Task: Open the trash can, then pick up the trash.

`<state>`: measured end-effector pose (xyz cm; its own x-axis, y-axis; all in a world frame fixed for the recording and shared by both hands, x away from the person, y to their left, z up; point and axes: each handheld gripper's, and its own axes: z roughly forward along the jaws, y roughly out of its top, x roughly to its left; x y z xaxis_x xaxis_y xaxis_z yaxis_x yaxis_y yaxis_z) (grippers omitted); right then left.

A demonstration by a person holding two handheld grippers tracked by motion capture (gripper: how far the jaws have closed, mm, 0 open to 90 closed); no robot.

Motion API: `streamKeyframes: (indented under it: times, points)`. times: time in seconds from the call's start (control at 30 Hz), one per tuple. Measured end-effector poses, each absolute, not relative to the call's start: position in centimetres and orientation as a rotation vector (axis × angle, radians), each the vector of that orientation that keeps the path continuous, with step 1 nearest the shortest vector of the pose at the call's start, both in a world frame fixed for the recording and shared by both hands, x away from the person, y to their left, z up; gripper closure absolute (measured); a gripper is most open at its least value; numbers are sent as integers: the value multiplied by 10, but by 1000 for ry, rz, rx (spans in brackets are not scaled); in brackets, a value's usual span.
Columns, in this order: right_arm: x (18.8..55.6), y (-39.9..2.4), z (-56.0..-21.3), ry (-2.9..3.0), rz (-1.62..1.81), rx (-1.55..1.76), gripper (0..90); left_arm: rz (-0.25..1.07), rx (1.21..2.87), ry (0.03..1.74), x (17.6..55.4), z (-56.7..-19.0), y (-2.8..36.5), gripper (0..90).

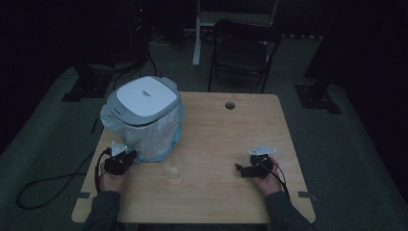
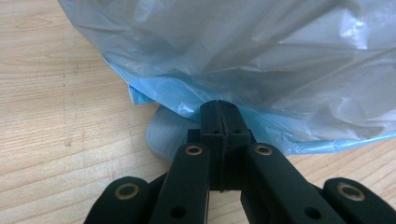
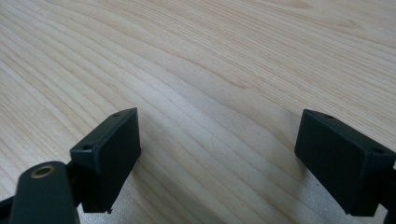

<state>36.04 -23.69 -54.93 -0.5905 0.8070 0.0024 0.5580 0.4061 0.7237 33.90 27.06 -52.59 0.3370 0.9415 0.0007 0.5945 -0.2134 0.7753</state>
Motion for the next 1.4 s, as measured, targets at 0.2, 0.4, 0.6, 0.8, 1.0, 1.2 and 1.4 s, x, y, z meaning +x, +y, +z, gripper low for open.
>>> streamKeyframes:
  times: [0.2,0.4,0.6,0.8,1.0,1.2,1.4]
  points:
    - [360,-237,-549,2321,995,1180,134,636,1918,1360,340,-530,270,900]
    - [360,-237,-549,2320,996,1180,136,612,1910,1366,341,-533,271,900]
    - [360,-237,-549,2322,1001,1176,148,618,1911,1363,341,-533,271,900]
    - [360,-236,-549,2318,1000,1179,148,607,1903,1363,341,-534,273,900]
    - [359,-235,-549,2310,995,1190,152,608,1903,1364,341,-534,273,900]
    - [359,-235,-549,2306,995,1194,153,608,1902,1364,341,-534,273,900]
    - [359,-234,-548,2309,988,1199,182,609,1904,1365,341,-534,273,900]
